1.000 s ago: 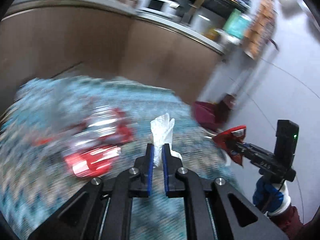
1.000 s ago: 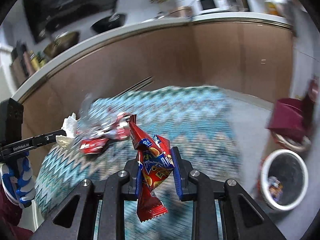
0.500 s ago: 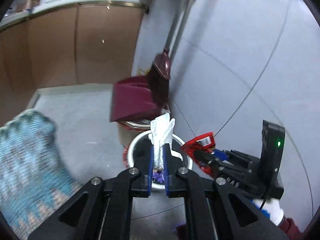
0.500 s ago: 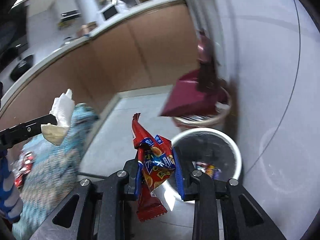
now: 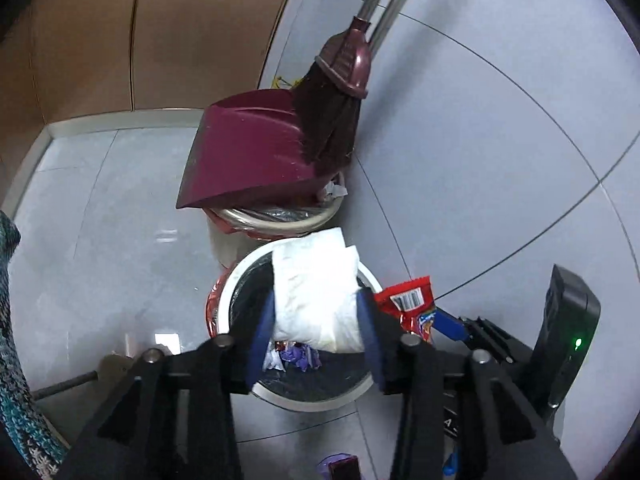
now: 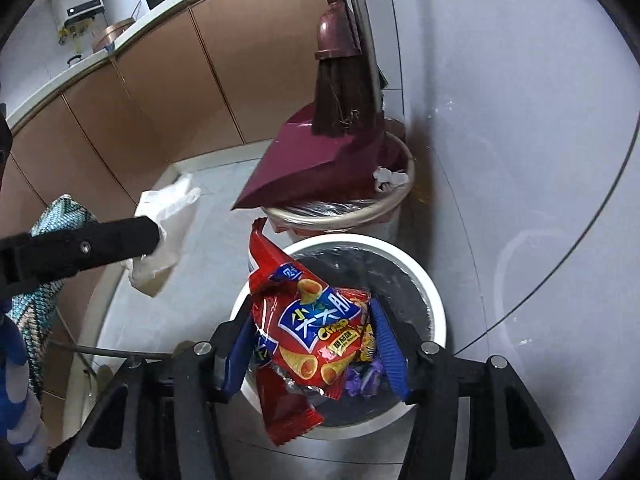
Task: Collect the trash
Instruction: 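Carry the tissue and snack bag over the bin and open both tools, then move both tools back over the crushed cans on the blanket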
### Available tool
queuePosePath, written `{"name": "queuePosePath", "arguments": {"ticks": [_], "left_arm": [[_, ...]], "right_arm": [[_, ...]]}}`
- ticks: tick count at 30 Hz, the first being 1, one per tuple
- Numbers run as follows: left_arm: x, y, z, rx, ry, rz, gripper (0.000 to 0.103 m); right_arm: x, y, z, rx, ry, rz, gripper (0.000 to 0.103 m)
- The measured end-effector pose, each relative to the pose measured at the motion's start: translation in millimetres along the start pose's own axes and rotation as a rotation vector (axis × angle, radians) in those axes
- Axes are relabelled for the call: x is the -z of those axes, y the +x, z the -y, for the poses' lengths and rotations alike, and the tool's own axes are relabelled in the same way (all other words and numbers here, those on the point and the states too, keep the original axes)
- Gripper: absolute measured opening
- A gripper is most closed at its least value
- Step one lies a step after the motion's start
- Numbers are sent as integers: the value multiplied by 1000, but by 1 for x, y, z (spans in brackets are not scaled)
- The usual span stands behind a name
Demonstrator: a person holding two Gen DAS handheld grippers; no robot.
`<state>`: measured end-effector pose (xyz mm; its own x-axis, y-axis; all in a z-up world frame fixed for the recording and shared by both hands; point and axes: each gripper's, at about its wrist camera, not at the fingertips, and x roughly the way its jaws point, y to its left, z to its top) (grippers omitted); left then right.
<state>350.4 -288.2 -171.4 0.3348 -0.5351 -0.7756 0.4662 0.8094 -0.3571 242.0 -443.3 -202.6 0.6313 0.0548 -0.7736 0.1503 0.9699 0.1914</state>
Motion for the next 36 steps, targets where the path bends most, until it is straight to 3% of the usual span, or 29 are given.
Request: {"name": "queuePosePath", "arguments": {"ticks": [10, 14, 26, 30, 36], "left_arm": [[-4, -4, -2, 63, -42, -4, 41], [-6, -3, -1, 63, -41, -3, 51], [-4, -1, 9, 71, -21, -22, 54], [3, -26, 12, 63, -10, 25, 54], [22, -96, 17, -25, 33, 163, 54]], "right_arm": [[3, 2, -5, 55, -17, -22, 62], [9, -6, -8, 71, -25, -23, 62], [23, -33, -16, 61, -17, 5, 62], [25, -50, -22, 50, 3, 29, 62], [26, -90, -37, 52, 14, 85, 68]]}}
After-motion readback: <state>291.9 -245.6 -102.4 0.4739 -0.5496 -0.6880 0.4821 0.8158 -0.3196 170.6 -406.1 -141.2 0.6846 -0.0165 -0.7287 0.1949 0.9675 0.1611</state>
